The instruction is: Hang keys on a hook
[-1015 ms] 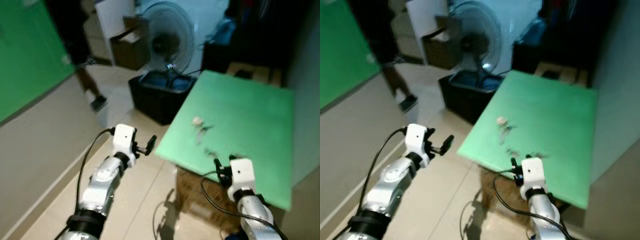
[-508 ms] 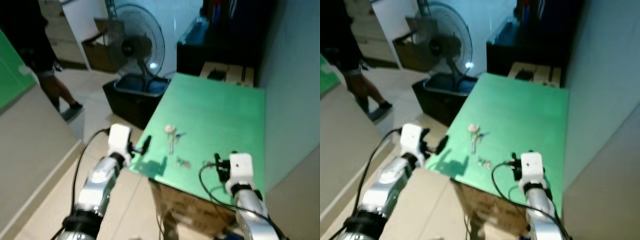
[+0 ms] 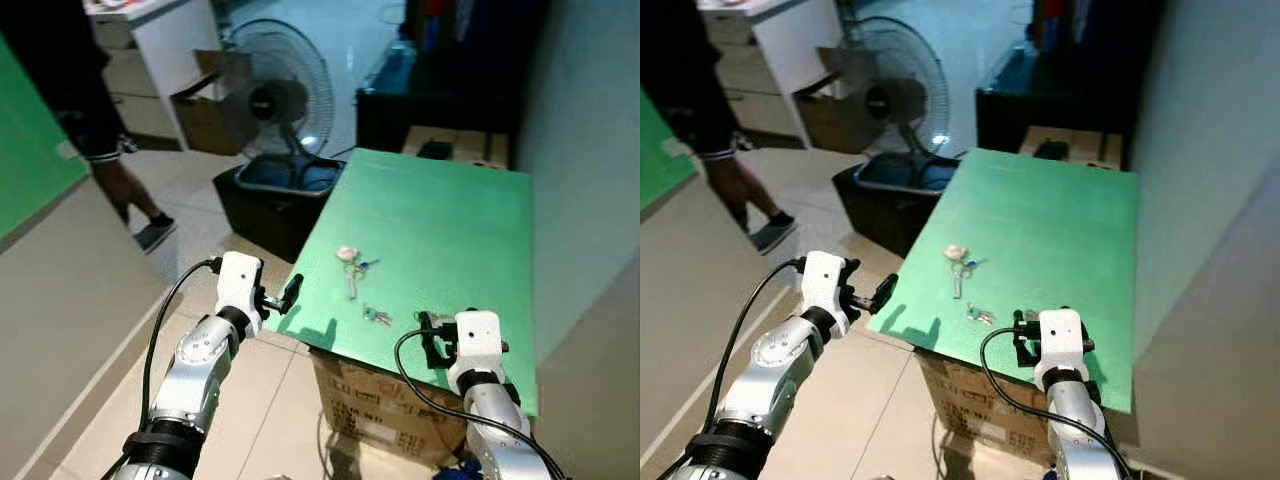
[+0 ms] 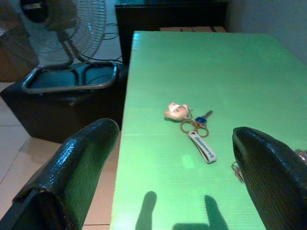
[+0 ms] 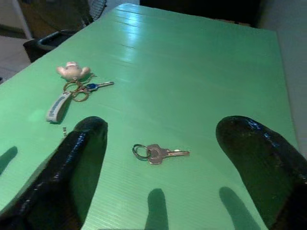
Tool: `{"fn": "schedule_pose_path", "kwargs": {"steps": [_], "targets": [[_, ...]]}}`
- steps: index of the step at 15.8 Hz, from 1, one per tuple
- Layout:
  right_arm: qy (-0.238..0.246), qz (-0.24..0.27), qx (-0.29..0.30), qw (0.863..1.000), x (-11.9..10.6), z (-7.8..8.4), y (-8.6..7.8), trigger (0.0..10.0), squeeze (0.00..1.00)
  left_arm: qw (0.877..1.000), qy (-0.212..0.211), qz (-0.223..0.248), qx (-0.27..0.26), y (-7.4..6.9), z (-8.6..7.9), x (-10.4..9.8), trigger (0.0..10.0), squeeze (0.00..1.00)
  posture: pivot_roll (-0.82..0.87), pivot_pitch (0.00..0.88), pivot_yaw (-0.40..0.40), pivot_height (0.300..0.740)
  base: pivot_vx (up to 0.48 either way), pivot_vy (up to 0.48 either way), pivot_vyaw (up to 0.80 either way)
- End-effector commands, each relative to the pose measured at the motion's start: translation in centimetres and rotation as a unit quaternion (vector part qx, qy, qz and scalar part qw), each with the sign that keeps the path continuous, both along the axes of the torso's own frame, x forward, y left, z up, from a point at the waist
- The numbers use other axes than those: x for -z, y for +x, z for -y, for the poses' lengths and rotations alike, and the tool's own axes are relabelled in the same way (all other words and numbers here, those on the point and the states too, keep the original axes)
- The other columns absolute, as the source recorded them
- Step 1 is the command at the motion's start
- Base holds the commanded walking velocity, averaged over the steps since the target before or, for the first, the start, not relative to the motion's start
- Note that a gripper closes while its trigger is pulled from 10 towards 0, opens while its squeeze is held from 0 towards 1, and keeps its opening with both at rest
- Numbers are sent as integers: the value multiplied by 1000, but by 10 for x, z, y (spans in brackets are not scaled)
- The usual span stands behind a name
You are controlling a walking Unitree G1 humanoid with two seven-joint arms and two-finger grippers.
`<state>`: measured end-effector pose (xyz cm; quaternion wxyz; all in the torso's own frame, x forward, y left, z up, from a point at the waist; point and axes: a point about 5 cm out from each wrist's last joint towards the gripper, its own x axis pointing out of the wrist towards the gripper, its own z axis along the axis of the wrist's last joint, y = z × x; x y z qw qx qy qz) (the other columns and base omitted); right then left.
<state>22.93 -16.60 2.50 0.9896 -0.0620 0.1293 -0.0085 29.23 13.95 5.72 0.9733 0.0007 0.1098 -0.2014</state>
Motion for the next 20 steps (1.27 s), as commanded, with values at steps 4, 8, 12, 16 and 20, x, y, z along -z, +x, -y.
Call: {"fn": "schedule_pose_path", "kwargs": {"steps": [4, 8, 12, 16, 20], "targets": [[9, 4, -4, 1000, -2, -5, 4, 10000, 1000, 1000, 20, -2, 7, 3, -6, 0, 10000, 0, -168, 0, 152, 740, 0, 0, 0], [-14, -2, 6, 1000, -1, -4, 6, 10000, 557, 999, 35, -5, 13, 6, -6, -1, 10000, 0, -173, 0, 161, 740, 0, 0, 0], [-23, 13, -11, 1000, -7, -11, 10, 10000, 0, 998, 53, 15, 40, 7, 0, -6, 10000, 0, -175, 0, 170, 740, 203, 0, 0], [-13, 15, -27, 999, -8, -17, 13, 10000, 0, 998, 54, 7, 43, 7, 1, -3, 10000, 0, -172, 0, 170, 740, 330, 0, 0], [-5, 11, -32, 999, -7, -21, 14, 10000, 0, 997, 66, 6, 39, 9, -1, -3, 10000, 0, -170, 0, 169, 740, 0, 0, -520]]}}
